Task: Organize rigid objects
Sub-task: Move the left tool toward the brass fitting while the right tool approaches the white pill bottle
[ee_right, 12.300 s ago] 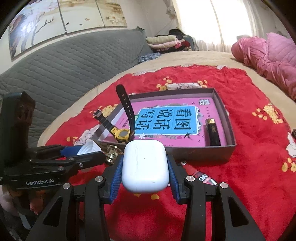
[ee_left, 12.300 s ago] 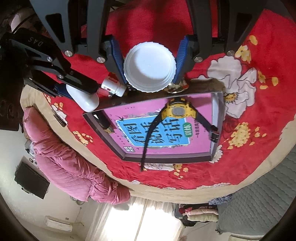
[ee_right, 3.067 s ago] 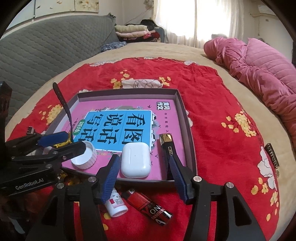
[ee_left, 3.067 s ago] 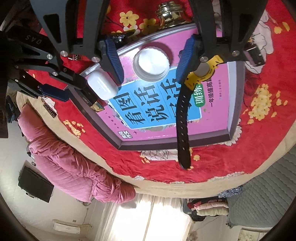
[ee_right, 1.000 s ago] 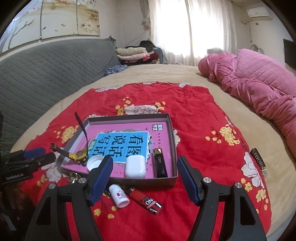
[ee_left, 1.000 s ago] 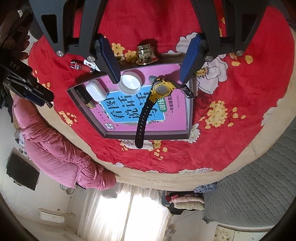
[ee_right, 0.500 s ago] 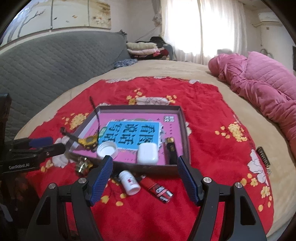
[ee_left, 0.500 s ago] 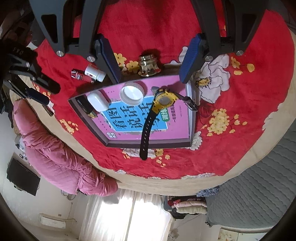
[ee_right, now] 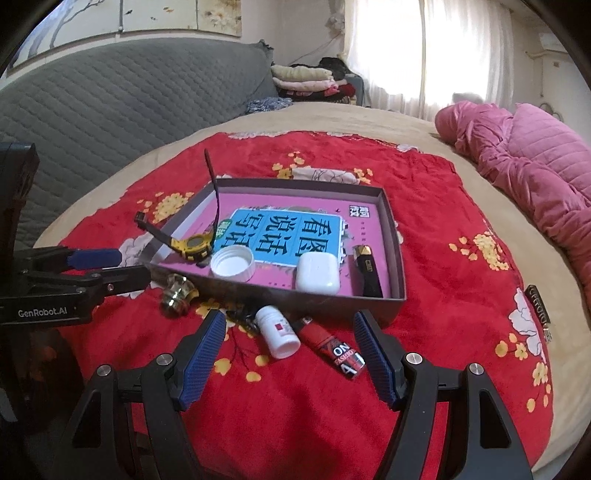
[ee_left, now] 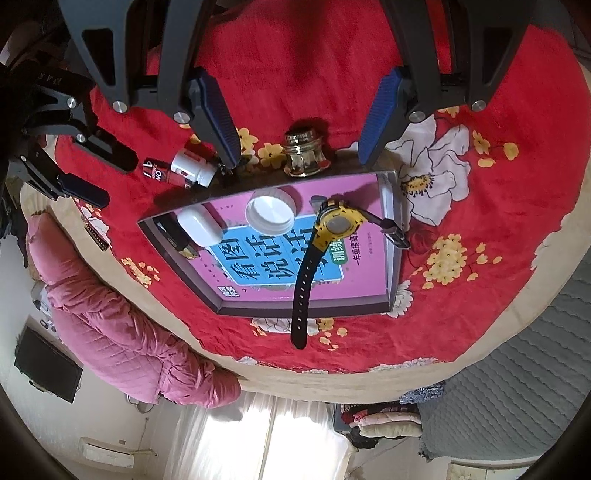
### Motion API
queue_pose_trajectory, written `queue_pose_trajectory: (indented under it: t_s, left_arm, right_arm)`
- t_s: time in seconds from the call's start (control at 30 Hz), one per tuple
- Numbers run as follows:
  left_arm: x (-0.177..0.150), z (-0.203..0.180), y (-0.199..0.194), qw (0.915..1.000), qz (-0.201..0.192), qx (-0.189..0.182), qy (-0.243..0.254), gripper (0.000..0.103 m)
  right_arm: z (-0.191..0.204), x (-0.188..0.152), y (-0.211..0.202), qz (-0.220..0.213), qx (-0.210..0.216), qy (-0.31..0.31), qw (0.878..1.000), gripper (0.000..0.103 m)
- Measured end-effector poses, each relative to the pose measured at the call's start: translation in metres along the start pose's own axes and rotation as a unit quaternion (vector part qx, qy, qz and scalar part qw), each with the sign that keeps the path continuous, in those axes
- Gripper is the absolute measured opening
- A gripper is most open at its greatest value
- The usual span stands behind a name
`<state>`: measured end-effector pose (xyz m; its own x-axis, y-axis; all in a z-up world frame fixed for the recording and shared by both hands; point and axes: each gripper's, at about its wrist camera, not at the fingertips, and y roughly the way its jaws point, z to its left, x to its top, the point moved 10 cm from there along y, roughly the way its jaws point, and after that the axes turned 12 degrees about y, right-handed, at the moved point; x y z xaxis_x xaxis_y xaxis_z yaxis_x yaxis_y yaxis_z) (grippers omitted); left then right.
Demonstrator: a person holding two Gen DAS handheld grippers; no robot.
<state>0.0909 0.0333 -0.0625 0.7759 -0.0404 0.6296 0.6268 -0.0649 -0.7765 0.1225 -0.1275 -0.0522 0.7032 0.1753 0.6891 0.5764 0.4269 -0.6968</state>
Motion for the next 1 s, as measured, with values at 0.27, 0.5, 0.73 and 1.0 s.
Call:
queue_pose_trajectory:
  t_s: [0.27,0.5,0.73,1.0]
  left_arm:
    - [-0.006,-0.002,0.004,0.9999,0.013,-0.003,0.0,0.065]
    - [-0.013,-0.004,0.012,0.9995,0.03,-0.008,0.001,0.066]
    - [-0.02,-0.003,0.02,0.999,0.044,-0.006,-0.002,0.065]
    - [-0.026,-0.003,0.03,0.9983,0.056,-0.012,-0.005,0.065]
  right_arm:
    - [0.004,-0.008,0.004,0.013,0.005,-0.005,1.0,0.073]
    - [0.004,-0.013,0.01,0.025,0.009,-0.006,1.0,0.073]
    - [0.006,-0.021,0.019,0.039,0.009,-0.01,0.999,0.073]
    - [0.006,-0.027,0.031,0.052,0.007,-0.013,0.999,0.073]
